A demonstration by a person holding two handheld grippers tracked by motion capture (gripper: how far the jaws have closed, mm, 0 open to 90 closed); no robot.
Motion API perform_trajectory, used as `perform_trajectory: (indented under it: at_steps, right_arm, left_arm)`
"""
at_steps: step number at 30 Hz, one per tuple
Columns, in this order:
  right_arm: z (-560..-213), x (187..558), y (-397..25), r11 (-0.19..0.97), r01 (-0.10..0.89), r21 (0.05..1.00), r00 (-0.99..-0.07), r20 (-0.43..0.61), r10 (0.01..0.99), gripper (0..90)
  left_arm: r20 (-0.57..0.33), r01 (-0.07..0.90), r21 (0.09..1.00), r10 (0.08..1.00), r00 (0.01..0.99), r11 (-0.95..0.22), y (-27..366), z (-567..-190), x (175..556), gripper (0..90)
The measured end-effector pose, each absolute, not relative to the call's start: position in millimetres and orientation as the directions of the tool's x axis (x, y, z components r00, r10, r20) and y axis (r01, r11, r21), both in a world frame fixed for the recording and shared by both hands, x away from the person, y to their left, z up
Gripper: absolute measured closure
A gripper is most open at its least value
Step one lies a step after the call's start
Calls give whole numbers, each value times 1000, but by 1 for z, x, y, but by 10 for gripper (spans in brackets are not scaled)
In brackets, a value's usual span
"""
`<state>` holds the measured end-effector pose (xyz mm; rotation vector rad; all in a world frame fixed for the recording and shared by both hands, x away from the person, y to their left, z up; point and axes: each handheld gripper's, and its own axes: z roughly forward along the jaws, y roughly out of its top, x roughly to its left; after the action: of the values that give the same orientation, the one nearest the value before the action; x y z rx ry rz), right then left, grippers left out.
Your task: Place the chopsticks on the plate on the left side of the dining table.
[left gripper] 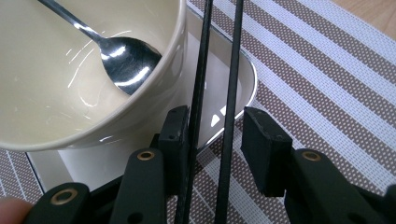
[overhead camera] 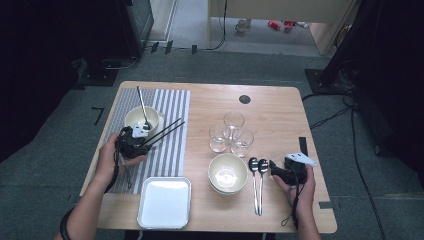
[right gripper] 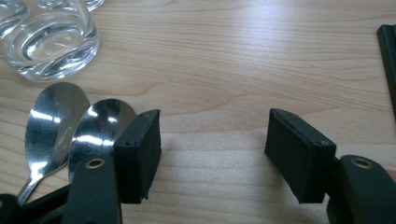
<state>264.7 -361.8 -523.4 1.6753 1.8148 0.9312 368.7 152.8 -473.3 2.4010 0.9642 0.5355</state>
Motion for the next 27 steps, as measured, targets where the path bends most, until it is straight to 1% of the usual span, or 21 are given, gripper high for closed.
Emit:
perform_trajectory:
  at_steps: [5, 7, 14, 18, 23, 27]
  right_arm:
    - [-523, 265, -362, 11, 649, 761, -121, 89, 989, 360]
    - [-523, 265, -362, 10, 649, 761, -121, 90, 989, 361]
    - [-523, 265, -362, 9, 650, 760, -121, 92, 988, 361]
    - [-523, 265, -362, 12, 649, 761, -121, 88, 989, 363]
    - [-523, 265, -362, 14, 649, 761, -121, 86, 989, 364]
    - [-523, 265, -362, 12, 649, 761, -121, 87, 989, 364]
  left_arm:
    - [191, 542, 556, 732, 654, -630, 152, -478, 372, 628]
    - [172, 549, 565, 738, 653, -617, 154, -479, 373, 638]
    - [157, 554, 573, 745, 649, -604, 161, -476, 373, 741]
    - [155, 554, 570, 742, 653, -607, 163, -476, 373, 780]
    - [138, 562, 572, 746, 651, -597, 169, -476, 374, 795]
    - [145, 563, 566, 745, 651, -602, 173, -475, 374, 796]
